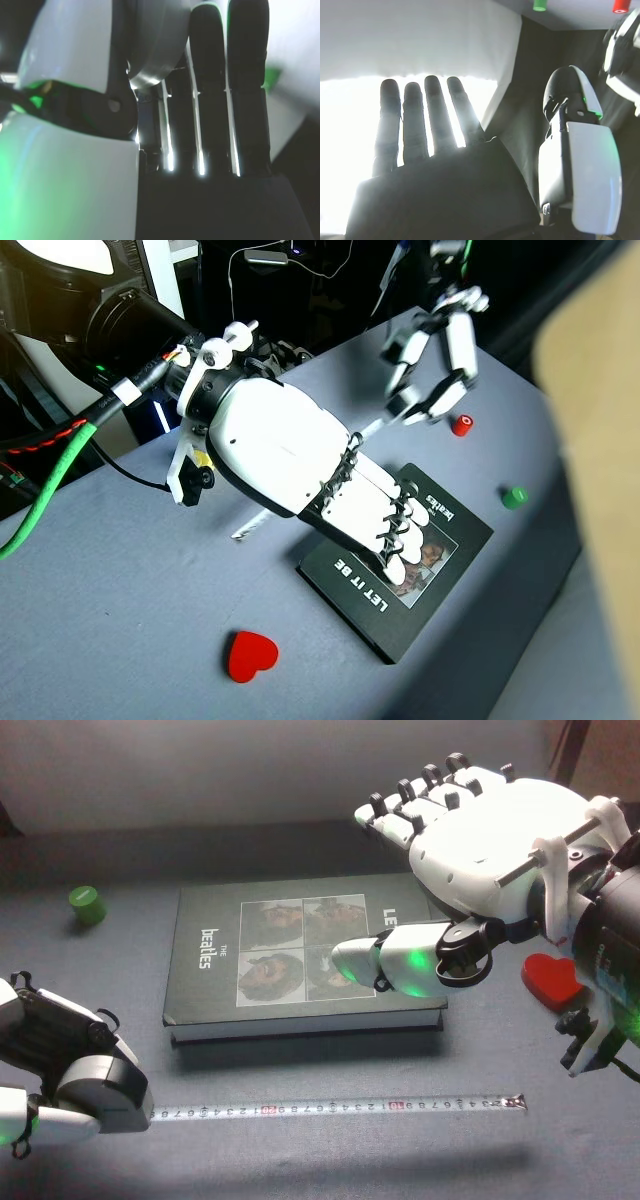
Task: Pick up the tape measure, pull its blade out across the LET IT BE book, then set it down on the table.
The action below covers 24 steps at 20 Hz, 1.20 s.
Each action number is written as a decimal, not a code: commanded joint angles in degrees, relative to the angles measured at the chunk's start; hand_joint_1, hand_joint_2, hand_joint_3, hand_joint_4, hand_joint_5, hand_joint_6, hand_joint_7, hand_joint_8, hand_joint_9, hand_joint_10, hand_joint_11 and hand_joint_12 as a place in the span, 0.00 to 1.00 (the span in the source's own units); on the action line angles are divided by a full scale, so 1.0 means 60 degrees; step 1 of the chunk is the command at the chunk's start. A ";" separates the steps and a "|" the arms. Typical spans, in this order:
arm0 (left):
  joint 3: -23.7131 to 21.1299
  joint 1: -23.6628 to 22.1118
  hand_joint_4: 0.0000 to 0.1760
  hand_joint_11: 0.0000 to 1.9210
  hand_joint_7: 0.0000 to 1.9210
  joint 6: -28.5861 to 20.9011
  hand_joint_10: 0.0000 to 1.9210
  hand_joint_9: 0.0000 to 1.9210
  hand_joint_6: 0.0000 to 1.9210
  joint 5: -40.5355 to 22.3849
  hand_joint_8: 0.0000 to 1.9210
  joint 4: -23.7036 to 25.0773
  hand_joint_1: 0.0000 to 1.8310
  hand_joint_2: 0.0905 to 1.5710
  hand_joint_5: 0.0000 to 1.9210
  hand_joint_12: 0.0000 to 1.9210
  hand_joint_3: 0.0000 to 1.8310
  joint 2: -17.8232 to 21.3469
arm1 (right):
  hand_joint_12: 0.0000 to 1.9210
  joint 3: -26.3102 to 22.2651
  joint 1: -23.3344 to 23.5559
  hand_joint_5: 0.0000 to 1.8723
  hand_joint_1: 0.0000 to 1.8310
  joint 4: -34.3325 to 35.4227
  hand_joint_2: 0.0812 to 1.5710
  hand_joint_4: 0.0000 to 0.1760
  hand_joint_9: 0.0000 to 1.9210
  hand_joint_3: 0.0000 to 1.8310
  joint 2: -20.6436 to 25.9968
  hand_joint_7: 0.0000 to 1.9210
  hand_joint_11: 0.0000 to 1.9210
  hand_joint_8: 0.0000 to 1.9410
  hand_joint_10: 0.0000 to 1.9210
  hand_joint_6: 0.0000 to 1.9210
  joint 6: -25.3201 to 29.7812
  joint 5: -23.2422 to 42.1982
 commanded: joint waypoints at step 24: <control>0.1613 -0.0179 0.00 0.10 0.28 0.0076 0.00 0.26 0.00 -0.0740 0.00 -0.0134 0.33 0.65 0.29 0.41 0.00 -0.0391 | 0.25 -0.0093 -0.0003 0.03 0.01 -0.0799 0.68 0.00 0.05 0.00 0.0018 0.05 0.00 0.00 0.00 0.00 0.0016 -0.0026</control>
